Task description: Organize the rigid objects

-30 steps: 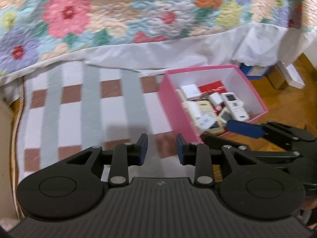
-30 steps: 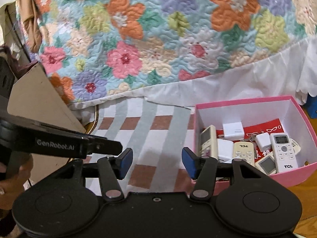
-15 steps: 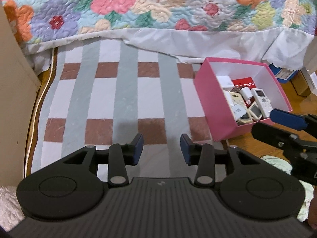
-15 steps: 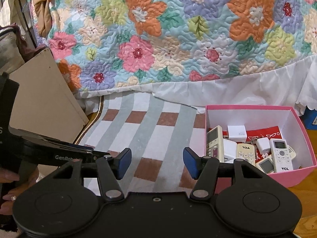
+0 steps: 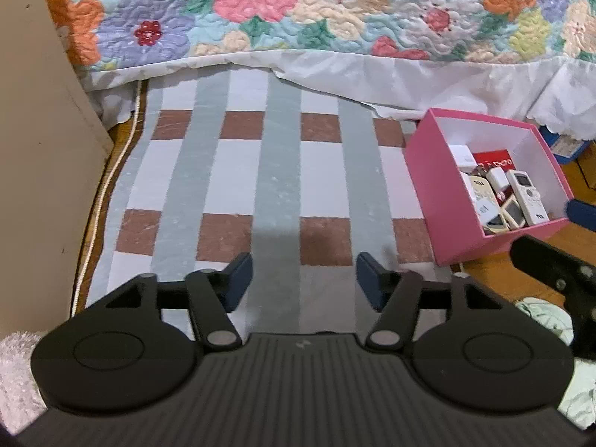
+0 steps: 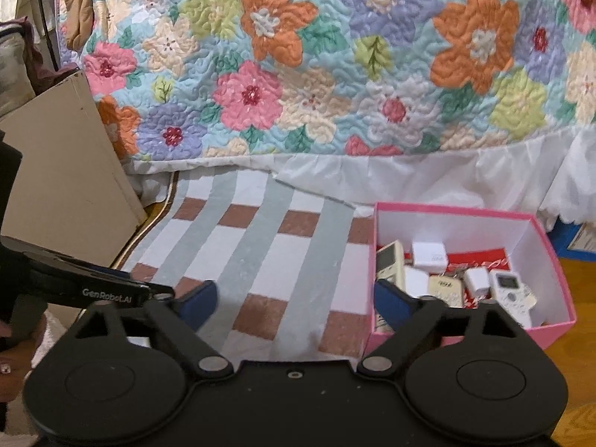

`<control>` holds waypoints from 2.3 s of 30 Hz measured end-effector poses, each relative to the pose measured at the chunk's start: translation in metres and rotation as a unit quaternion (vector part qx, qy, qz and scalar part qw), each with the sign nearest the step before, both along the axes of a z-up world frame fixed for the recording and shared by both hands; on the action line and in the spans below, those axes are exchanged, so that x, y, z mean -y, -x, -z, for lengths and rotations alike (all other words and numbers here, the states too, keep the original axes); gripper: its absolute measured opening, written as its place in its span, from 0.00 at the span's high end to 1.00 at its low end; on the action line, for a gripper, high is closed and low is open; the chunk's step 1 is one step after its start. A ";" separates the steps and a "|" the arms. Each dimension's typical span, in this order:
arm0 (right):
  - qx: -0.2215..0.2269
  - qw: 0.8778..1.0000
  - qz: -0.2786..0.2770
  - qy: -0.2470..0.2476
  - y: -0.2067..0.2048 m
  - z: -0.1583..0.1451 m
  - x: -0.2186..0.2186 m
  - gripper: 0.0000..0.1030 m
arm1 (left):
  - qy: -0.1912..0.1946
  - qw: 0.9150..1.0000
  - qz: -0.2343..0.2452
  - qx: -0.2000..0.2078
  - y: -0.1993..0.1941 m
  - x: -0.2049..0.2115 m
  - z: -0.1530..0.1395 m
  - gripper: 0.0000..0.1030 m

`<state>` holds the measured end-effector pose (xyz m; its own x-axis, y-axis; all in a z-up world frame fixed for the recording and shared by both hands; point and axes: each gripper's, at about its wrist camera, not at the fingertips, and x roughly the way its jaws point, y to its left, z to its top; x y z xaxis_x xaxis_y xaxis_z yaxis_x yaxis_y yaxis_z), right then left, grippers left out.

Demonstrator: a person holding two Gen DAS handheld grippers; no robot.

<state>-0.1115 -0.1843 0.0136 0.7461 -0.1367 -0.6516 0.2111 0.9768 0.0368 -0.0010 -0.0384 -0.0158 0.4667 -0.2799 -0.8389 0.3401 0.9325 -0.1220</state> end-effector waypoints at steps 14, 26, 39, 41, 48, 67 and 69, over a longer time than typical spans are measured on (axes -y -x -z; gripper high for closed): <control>-0.033 0.998 0.050 -0.004 0.001 0.000 0.010 0.02 | -0.041 0.998 -0.030 -0.021 -0.004 -0.008 0.003 0.06; -0.067 0.995 0.072 -0.006 0.001 -0.001 0.012 0.02 | -0.067 0.996 -0.033 -0.038 -0.004 -0.013 -0.001 0.06; -0.081 0.994 0.072 0.001 -0.004 0.004 0.011 0.02 | -0.079 0.995 -0.038 -0.042 -0.007 -0.016 0.000 0.06; -0.082 0.994 0.072 0.002 -0.004 0.005 0.011 0.02 | -0.081 0.995 -0.038 -0.043 -0.006 -0.016 0.001 0.06; -0.090 0.993 0.077 0.000 -0.005 0.009 0.014 0.02 | -0.086 0.994 -0.039 -0.045 -0.007 -0.016 0.002 0.06; -0.097 0.993 0.072 0.010 -0.008 0.008 0.010 0.02 | -0.110 0.992 -0.036 -0.044 -0.003 -0.015 0.006 0.06; -0.096 0.993 0.070 0.012 -0.008 0.008 0.009 0.02 | -0.106 0.993 -0.036 -0.043 -0.002 -0.015 0.006 0.06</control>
